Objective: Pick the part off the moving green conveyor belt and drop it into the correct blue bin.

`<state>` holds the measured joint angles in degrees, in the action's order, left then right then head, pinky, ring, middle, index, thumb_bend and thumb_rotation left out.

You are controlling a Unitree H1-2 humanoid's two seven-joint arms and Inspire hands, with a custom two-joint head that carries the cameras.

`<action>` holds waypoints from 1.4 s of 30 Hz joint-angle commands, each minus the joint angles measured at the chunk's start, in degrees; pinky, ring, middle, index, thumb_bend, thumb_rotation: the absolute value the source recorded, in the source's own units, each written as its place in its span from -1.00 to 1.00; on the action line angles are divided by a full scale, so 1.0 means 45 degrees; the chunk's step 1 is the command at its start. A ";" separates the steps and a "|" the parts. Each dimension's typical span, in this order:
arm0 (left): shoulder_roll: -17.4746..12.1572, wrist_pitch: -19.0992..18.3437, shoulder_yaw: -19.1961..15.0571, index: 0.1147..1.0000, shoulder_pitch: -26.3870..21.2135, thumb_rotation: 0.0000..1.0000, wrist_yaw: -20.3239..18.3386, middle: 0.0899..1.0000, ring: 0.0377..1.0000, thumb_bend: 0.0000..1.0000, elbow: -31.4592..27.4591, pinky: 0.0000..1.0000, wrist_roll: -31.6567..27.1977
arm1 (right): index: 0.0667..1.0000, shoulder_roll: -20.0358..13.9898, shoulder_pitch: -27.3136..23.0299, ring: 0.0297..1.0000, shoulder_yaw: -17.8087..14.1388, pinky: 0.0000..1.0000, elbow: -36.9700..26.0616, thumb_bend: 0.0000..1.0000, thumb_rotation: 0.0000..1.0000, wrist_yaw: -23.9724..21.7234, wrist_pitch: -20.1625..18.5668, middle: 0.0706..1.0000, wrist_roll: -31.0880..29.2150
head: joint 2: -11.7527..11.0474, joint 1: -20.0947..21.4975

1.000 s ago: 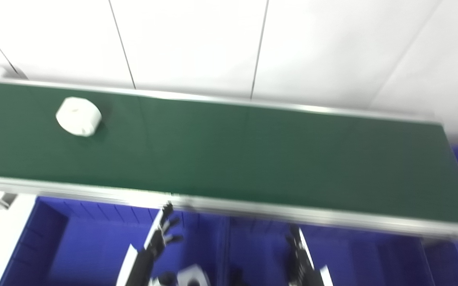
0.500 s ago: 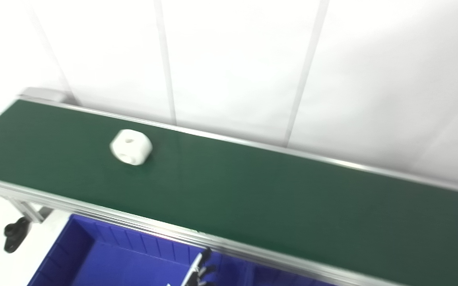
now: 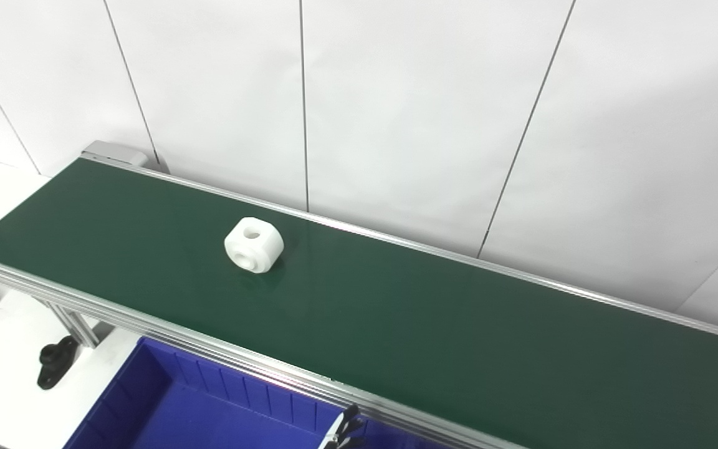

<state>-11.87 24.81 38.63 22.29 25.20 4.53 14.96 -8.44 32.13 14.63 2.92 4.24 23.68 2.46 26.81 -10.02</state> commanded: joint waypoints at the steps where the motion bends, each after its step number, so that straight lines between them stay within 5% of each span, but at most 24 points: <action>1: -0.0472 0.0470 0.0414 1.00 -0.0218 0.55 0.0432 0.92 0.78 0.69 -0.0824 0.41 0.0340 | 1.00 0.0078 0.0049 1.00 -0.0085 1.00 -0.0182 0.86 0.96 -0.0135 0.0721 1.00 -0.0069 | -0.0015 0.0047; 4: -0.0873 0.0470 0.0719 0.86 -0.0485 0.40 0.1832 0.78 0.63 0.71 -0.1965 0.29 0.1162 | 1.00 0.0158 0.0075 1.00 -0.0119 1.00 -0.0151 0.85 0.96 -0.0183 0.0720 1.00 -0.0042 | 0.0025 0.0126; 5: -0.0938 0.0470 0.0762 0.74 -0.0582 0.20 0.2178 0.72 0.56 0.77 -0.2281 0.20 0.1295 | 1.00 0.0178 0.0082 1.00 -0.0126 1.00 -0.0147 0.84 0.96 -0.0185 0.0720 1.00 -0.0030 | 0.0025 0.0126; 9: -0.1050 0.0466 -0.0498 0.43 -0.1240 -0.10 0.1777 0.46 0.32 0.89 -0.4198 -0.04 0.1739 | 1.00 0.0282 0.0147 1.00 -0.0085 1.00 -0.0251 0.84 0.97 -0.0107 0.0721 1.00 0.0186 | 0.0240 0.0199; 16: -0.2120 0.0060 -0.3333 0.13 -0.3880 -0.37 -0.1398 0.22 0.23 0.91 -0.5720 0.01 0.0517 | 1.00 0.0469 0.0168 1.00 0.0062 1.00 -0.0387 0.85 0.99 -0.0019 0.0721 1.00 0.0508 | 0.0276 0.0317; 20: -0.2678 -0.0718 -0.4815 0.21 -0.5524 -0.25 -0.3111 0.24 0.22 0.94 -0.5482 0.07 0.2315 | 1.00 0.0553 0.0147 1.00 0.0104 1.00 -0.0363 0.85 0.99 0.0042 0.0720 1.00 0.0585 | 0.0251 0.0353; 24: -0.3225 -0.2356 -0.5384 0.28 -0.6942 -0.39 -0.5430 0.25 0.13 1.00 -0.5665 -0.09 0.3894 | 1.00 0.0644 0.0064 1.00 0.0150 1.00 -0.0301 0.84 0.99 0.0012 0.0717 1.00 0.0576 | 0.0256 0.0427; 29: -0.3555 -0.2778 -0.5575 0.32 -0.8668 -0.63 -0.6883 0.30 0.21 1.00 -0.4408 0.03 0.5544 | 1.00 0.0745 0.0037 1.00 0.0222 1.00 -0.0343 0.83 0.99 0.0123 0.0716 1.00 0.0690 | 0.0305 0.0508; 35: -0.3879 -0.3098 -0.5433 0.41 -1.0436 -0.62 -0.7960 0.46 0.39 1.00 -0.2110 0.18 0.6834 | 1.00 0.0813 0.0087 1.00 0.0205 1.00 -0.0407 0.81 0.99 0.0069 0.0707 1.00 0.0720 | 0.0408 0.0584; 42: -0.4111 -0.2762 -0.4754 0.44 -1.2006 -0.59 -0.7953 0.54 0.47 1.00 0.1192 0.26 0.7909 | 1.00 0.0839 0.0092 1.00 0.0269 1.00 -0.0463 0.80 0.96 -0.0006 0.0709 1.00 0.0681 | 0.0472 0.0699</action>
<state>-29.02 11.21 17.20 -28.47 -12.29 9.33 49.48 -5.01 32.17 15.58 2.32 4.29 23.68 5.69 28.92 -6.86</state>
